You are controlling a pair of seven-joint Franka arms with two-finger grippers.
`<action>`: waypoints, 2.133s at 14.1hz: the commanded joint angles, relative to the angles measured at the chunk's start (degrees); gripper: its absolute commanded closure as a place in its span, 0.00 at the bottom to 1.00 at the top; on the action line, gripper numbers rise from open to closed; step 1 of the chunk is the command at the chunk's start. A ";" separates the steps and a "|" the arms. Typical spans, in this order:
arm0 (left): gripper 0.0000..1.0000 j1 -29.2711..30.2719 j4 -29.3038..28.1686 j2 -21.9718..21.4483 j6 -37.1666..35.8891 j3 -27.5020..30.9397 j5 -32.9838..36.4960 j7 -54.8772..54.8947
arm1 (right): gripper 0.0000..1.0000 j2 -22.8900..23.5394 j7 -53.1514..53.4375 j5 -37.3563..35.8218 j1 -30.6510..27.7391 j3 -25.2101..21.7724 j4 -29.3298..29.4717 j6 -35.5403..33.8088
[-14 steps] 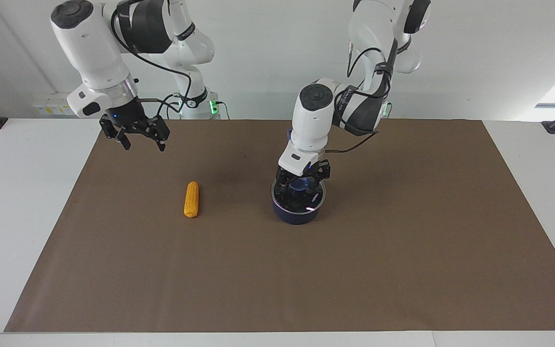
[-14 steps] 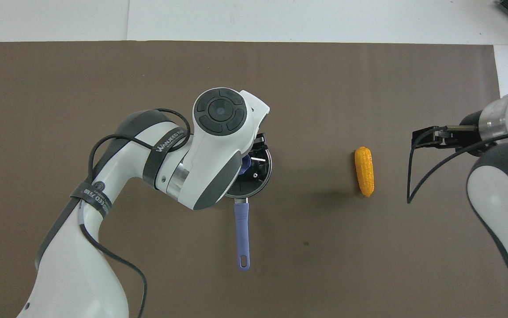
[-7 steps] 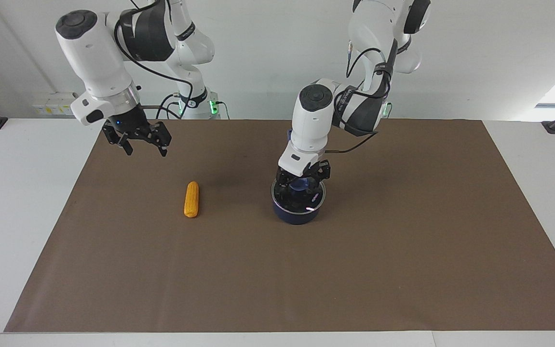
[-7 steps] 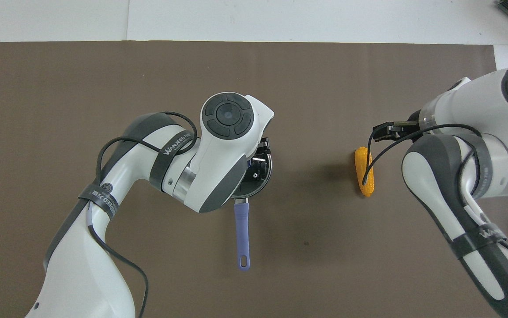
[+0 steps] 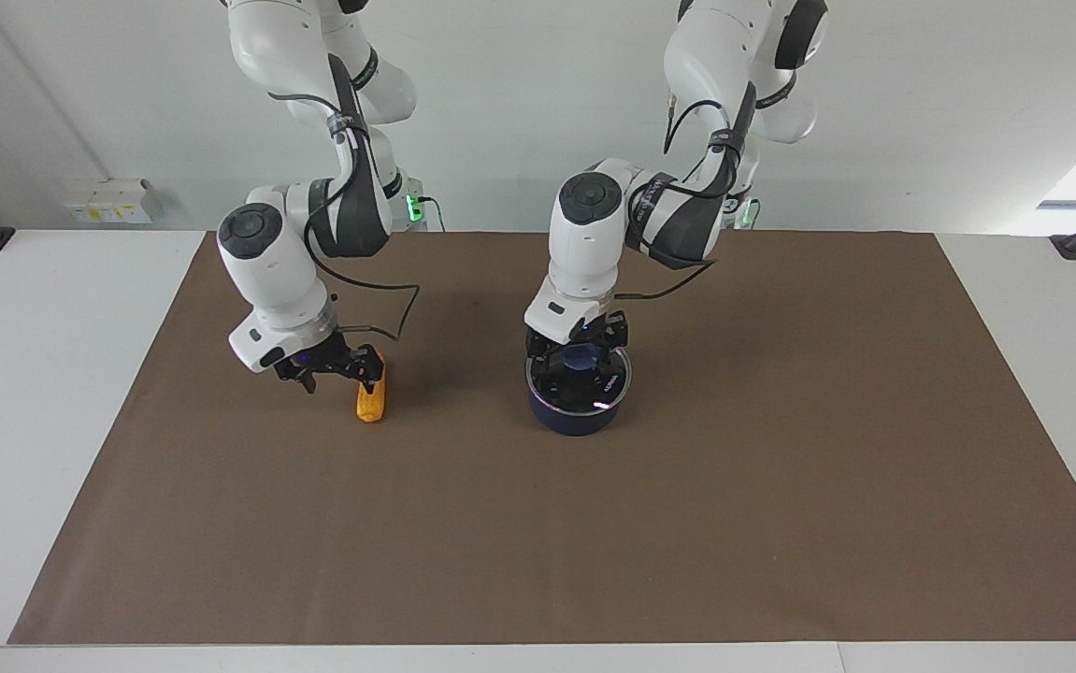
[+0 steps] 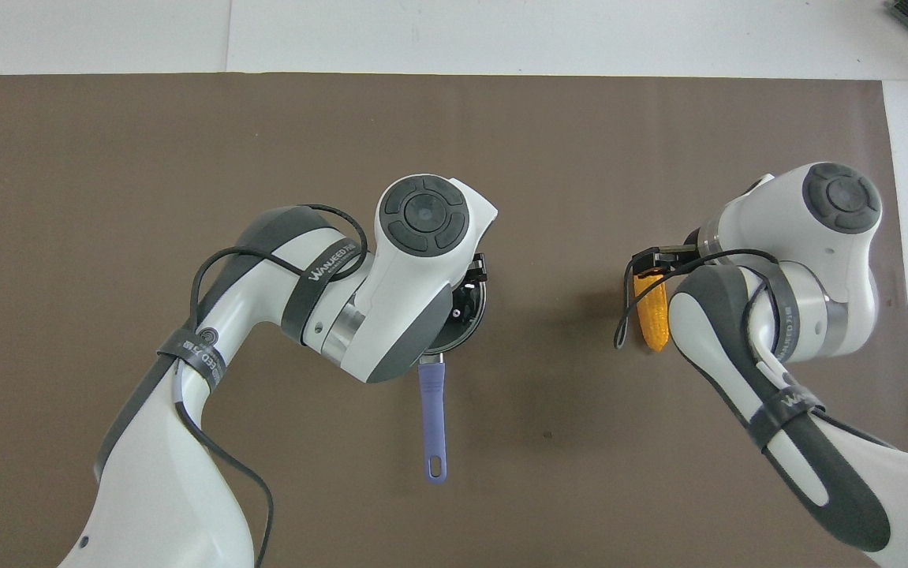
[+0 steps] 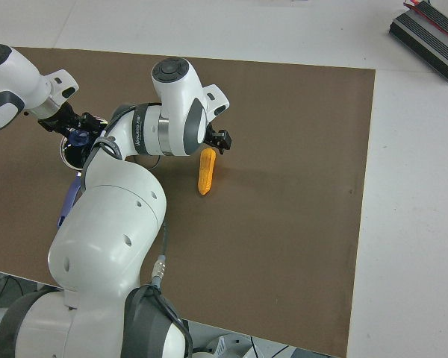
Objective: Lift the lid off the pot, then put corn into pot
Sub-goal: 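Grasp the lid knob with the left gripper while the right gripper grasps the corn, then lift the lid away with the left gripper while the right gripper carries the corn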
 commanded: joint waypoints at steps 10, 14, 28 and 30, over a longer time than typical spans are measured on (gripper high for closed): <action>0.16 0.06 -0.61 -0.34 -1.25 0.45 0.55 -0.16 | 0.25 2.26 -5.33 -0.48 1.01 0.27 -6.53 11.06; 0.51 0.06 -0.61 -0.34 -1.25 0.45 0.55 -0.25 | 0.65 1.47 -6.38 -0.48 1.19 0.27 -6.36 10.18; 1.00 3.21 0.88 -4.02 -4.77 1.41 0.20 0.10 | 1.00 -6.61 -6.39 0.40 1.80 0.36 -2.51 -0.78; 1.00 6.02 0.88 -5.25 -5.21 1.32 0.20 1.24 | 1.00 -7.05 -5.25 0.49 3.73 0.80 0.57 -4.84</action>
